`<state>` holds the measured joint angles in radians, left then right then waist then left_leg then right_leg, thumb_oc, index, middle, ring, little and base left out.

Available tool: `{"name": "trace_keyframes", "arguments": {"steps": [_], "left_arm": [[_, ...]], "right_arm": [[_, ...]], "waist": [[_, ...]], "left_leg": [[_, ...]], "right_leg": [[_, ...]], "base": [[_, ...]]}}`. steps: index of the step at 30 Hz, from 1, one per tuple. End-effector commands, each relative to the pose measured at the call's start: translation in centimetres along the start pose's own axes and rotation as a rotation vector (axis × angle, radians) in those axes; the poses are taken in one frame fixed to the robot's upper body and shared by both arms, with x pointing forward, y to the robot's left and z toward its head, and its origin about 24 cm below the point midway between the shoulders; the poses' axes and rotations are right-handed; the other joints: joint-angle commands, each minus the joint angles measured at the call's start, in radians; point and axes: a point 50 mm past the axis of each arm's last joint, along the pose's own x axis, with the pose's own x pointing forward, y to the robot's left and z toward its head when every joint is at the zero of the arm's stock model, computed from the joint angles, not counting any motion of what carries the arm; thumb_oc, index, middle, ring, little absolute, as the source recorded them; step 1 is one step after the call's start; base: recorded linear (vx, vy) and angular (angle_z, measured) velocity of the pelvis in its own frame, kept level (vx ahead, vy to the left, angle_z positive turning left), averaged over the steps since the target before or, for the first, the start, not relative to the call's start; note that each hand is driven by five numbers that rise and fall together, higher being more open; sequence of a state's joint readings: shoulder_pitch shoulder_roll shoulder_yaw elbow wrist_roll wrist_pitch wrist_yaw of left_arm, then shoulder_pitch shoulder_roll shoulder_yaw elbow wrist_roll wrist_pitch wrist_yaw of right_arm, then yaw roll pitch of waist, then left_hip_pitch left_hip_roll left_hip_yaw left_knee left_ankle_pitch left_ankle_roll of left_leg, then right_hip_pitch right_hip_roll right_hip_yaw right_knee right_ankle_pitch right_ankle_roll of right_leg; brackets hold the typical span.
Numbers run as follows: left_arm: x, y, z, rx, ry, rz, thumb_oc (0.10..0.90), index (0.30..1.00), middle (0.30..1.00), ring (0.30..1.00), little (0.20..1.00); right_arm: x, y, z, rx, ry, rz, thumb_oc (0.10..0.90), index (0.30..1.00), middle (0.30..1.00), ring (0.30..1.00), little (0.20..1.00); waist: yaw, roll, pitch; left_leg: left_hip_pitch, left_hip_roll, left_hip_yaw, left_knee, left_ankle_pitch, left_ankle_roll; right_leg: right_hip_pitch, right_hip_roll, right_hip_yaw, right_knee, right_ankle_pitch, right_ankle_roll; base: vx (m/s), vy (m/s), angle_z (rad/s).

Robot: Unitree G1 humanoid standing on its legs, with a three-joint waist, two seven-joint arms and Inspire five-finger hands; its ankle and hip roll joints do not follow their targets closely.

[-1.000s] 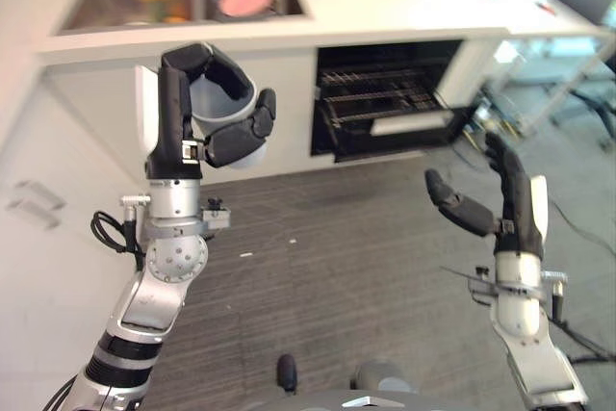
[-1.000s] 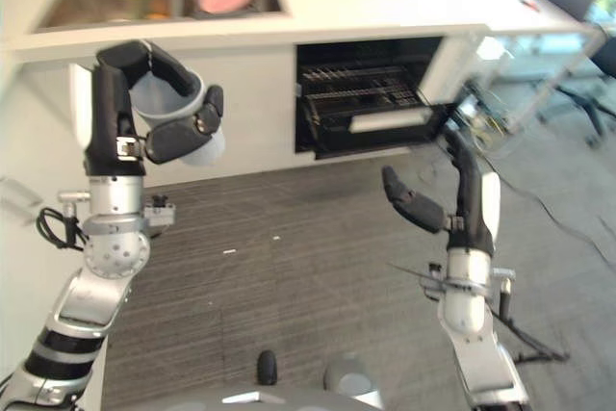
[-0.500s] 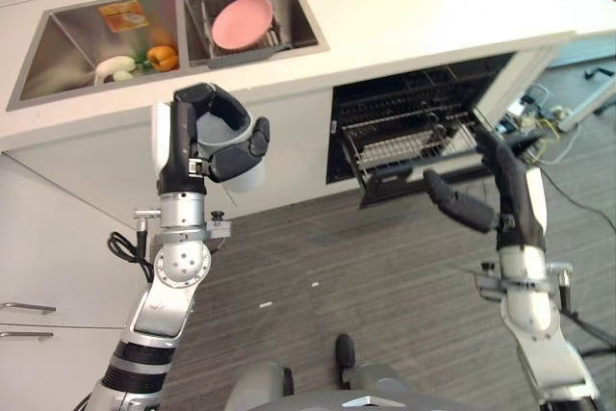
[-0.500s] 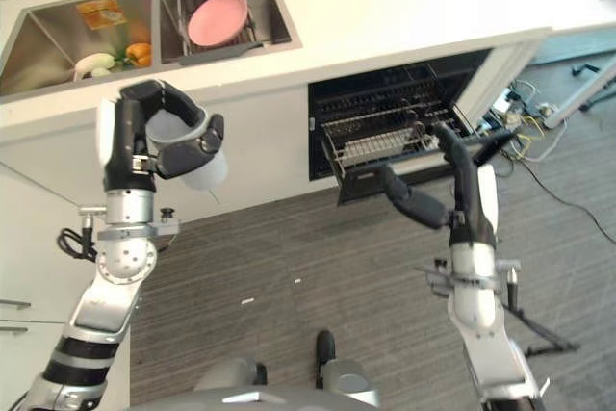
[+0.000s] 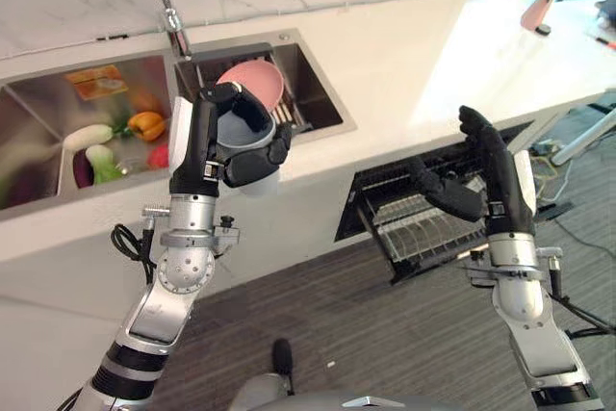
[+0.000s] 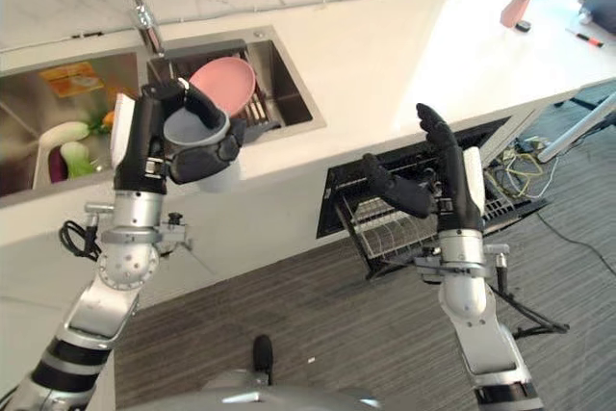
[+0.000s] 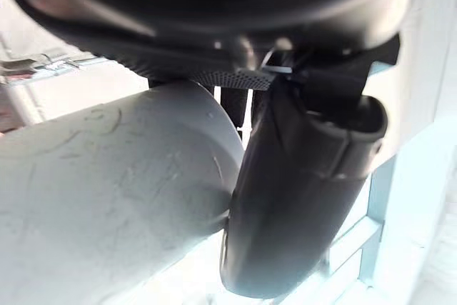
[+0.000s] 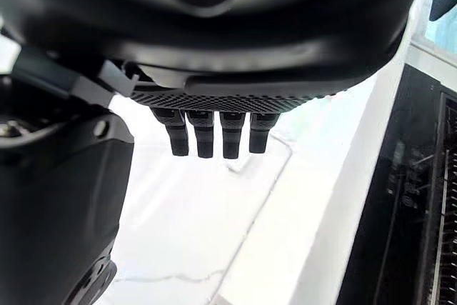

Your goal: Place the dishes in the dishwasher.

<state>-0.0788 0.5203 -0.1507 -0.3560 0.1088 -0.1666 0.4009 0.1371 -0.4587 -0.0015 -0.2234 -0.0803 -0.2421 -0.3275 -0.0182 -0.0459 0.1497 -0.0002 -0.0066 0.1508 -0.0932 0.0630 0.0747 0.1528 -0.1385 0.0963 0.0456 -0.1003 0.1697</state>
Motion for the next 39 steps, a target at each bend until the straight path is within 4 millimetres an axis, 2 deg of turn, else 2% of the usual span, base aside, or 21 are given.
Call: {"name": "trace_keyframes", "arguments": {"steps": [1,2,3,4,5,6,7,9,11,12,13,14,16,17,24,25,26,31,39], "left_arm": [[2.1,0.5,3.9,-0.046,-0.258,0.035,0.400,0.300,0.300,0.300,0.300],[2.2,0.2,4.1,-0.061,-0.263,0.034,0.400,0.300,0.300,0.300,0.300],[2.2,0.2,4.1,-0.061,-0.263,0.034,0.400,0.300,0.300,0.300,0.300],[2.4,0.0,4.2,-0.044,-0.274,0.020,0.400,0.300,0.300,0.300,0.300],[2.4,0.1,4.2,-0.041,-0.276,0.020,0.400,0.300,0.300,0.300,0.300],[2.7,0.1,4.1,-0.032,-0.273,0.013,0.400,0.300,0.300,0.300,0.300],[2.7,0.1,4.0,-0.032,-0.274,0.012,0.400,0.300,0.300,0.300,0.300],[3.1,0.1,4.2,-0.026,-0.291,0.019,0.400,0.300,0.300,0.300,0.300],[3.6,0.2,4.7,-0.023,-0.323,0.037,0.400,0.300,0.300,0.300,0.300],[4.1,0.3,5.1,0.004,-0.352,0.058,0.400,0.300,0.300,0.300,0.300],[4.1,0.3,5.1,0.004,-0.352,0.058,0.400,0.300,0.300,0.300,0.300],[4.2,0.3,5.1,0.026,-0.357,0.063,0.400,0.300,0.300,0.300,0.300],[4.2,0.3,5.0,0.032,-0.359,0.064,0.400,0.300,0.300,0.300,0.300],[4.2,0.1,5.0,0.036,-0.367,0.056,0.400,0.300,0.300,0.300,0.300],[4.7,-0.1,5.0,0.037,-0.374,0.067,0.400,0.300,0.300,0.300,0.300],[5.1,0.1,5.0,0.063,-0.380,0.080,0.400,0.300,0.300,0.300,0.300],[5.4,0.2,5.0,0.072,-0.384,0.088,0.400,0.300,0.300,0.300,0.300],[6.8,0.5,6.0,0.099,-0.441,0.127,0.400,0.300,0.300,0.300,0.300],[8.7,-1.4,7.1,0.039,-0.471,0.122,0.400,0.300,0.300,0.300,0.300]], "right_arm": [[2.6,-2.3,3.0,-0.146,-0.209,-0.090,0.800,0.900,0.900,0.900,0.900],[2.7,-2.1,3.6,-0.106,-0.235,-0.100,0.800,0.900,0.900,0.900,0.900],[2.7,-2.1,3.6,-0.106,-0.235,-0.100,0.800,0.900,0.900,0.900,0.900],[3.0,-1.3,4.0,-0.042,-0.250,-0.091,0.800,0.900,0.900,0.900,0.900],[3.0,-1.3,4.1,-0.040,-0.251,-0.092,0.800,0.900,0.900,0.900,0.900],[3.3,-0.6,4.4,-0.034,-0.268,-0.079,0.800,0.900,0.900,0.900,0.900],[3.3,-0.6,4.4,-0.035,-0.269,-0.081,0.800,0.900,0.900,0.900,0.900],[3.8,0.0,4.5,-0.074,-0.283,-0.052,0.800,0.900,0.900,0.900,0.900],[4.3,0.5,4.5,-0.101,-0.283,-0.023,0.800,0.900,0.900,0.900,0.900],[4.8,0.8,5.0,-0.047,-0.293,-0.019,0.800,0.900,0.900,0.900,0.900],[4.8,0.8,5.0,-0.047,-0.293,-0.019,0.800,0.900,0.900,0.900,0.900],[5.0,0.8,4.8,-0.020,-0.283,-0.023,0.800,0.900,0.900,0.900,0.900],[4.9,0.6,4.9,-0.014,-0.287,-0.025,0.800,0.900,0.900,0.900,0.900],[4.9,0.3,5.1,-0.004,-0.299,-0.006,0.800,0.900,0.900,0.900,0.900],[5.1,-0.1,6.2,0.074,-0.343,0.046,0.800,0.900,0.900,0.900,0.900],[5.4,0.2,6.8,0.084,-0.372,0.067,0.800,0.900,0.900,0.900,0.900],[5.5,0.3,7.1,0.092,-0.385,0.078,0.800,0.900,0.900,0.900,0.900],[5.7,1.7,9.0,0.187,-0.458,0.157,0.800,0.900,0.900,0.900,0.900],[5.7,4.5,10.9,0.260,-0.518,0.276,0.800,0.900,0.900,0.900,0.900]], "waist": [[-0.009,0.003,-0.114],[-0.019,-0.003,-0.096],[-0.019,-0.003,-0.096],[0.000,-0.009,-0.083],[0.000,-0.011,-0.083],[0.032,-0.006,-0.079],[0.029,-0.007,-0.077],[0.053,-0.001,-0.072],[0.065,-0.013,-0.077],[0.080,-0.033,-0.087],[0.080,-0.033,-0.087],[0.087,-0.043,-0.097],[0.088,-0.044,-0.096],[0.080,-0.034,-0.102],[0.042,0.013,-0.101],[0.035,0.033,-0.102],[0.032,0.041,-0.102],[0.013,0.067,-0.111],[-0.004,0.077,-0.117]], "left_leg": [[0.013,0.023,-0.058,0.009,-0.037,-0.109],[0.017,0.036,-0.042,0.017,-0.047,-0.101],[0.017,0.036,-0.042,0.017,-0.047,-0.101],[0.027,0.062,-0.001,0.018,-0.065,-0.107],[0.025,0.063,0.000,0.019,-0.067,-0.107],[0.022,0.100,0.034,0.025,-0.057,-0.124],[0.023,0.099,0.031,0.026,-0.059,-0.125],[0.021,0.136,0.063,0.032,-0.051,-0.143],[0.020,0.155,0.087,0.031,-0.044,-0.162],[0.002,0.174,0.133,0.023,-0.023,-0.185],[0.002,0.174,0.133,0.023,-0.023,-0.185],[-0.004,0.182,0.146,0.020,-0.016,-0.196],[0.002,0.191,0.155,0.021,-0.008,-0.207],[0.008,0.214,0.157,0.026,0.008,-0.227],[0.026,0.246,0.155,0.032,0.032,-0.249],[0.034,0.252,0.160,0.022,0.039,-0.253],[0.038,0.255,0.161,0.019,0.038,-0.254],[0.062,0.256,0.174,0.013,0.029,-0.254],[0.081,0.241,0.182,0.006,0.011,-0.247]], "right_leg": [[-0.057,0.055,0.007,-0.028,0.077,-0.017],[-0.098,0.078,0.007,0.027,0.082,-0.009],[-0.098,0.078,0.007,0.027,0.082,-0.009],[-0.158,0.078,-0.072,0.079,0.092,0.010],[-0.163,0.079,-0.072,0.087,0.088,0.011],[-0.171,-0.013,-0.217,0.088,0.123,0.025],[-0.165,-0.014,-0.222,0.084,0.123,0.026],[-0.143,-0.117,-0.346,0.081,0.173,0.028],[-0.119,-0.182,-0.370,0.052,0.219,0.050],[-0.084,-0.211,-0.401,-0.033,0.230,0.083],[-0.084,-0.211,-0.401,-0.033,0.230,0.083],[-0.060,-0.201,-0.397,-0.098,0.227,0.089],[-0.062,-0.202,-0.402,-0.113,0.246,0.092],[-0.055,-0.189,-0.403,-0.128,0.223,0.092],[-0.030,-0.145,-0.408,-0.133,0.167,0.075],[-0.024,-0.139,-0.407,-0.133,0.155,0.076],[-0.023,-0.137,-0.405,-0.133,0.153,0.075],[-0.016,-0.136,-0.400,-0.133,0.152,0.071],[-0.007,-0.149,-0.395,-0.133,0.162,0.074]], "base": [[0.04,0.079,-0.04],[-0.01,0.038,0.02],[-0.02,-0.013,0.06],[0.00,-0.022,-0.49],[-0.03,-0.150,-0.90],[-0.02,-0.126,-1.09],[-0.05,-0.190,-0.97],[-0.07,-0.137,-0.72],[-0.12,-0.188,-0.54],[-0.14,-0.167,-0.47],[-0.12,-0.173,-0.30],[0.03,-0.141,-0.05],[0.04,-0.173,-0.11],[0.04,-0.217,-0.34],[0.02,-0.094,-0.30],[0.00,-0.021,-0.10],[0.00,-0.014,-0.06],[0.00,-0.001,-0.01],[0.00,0.004,0.00]]}}
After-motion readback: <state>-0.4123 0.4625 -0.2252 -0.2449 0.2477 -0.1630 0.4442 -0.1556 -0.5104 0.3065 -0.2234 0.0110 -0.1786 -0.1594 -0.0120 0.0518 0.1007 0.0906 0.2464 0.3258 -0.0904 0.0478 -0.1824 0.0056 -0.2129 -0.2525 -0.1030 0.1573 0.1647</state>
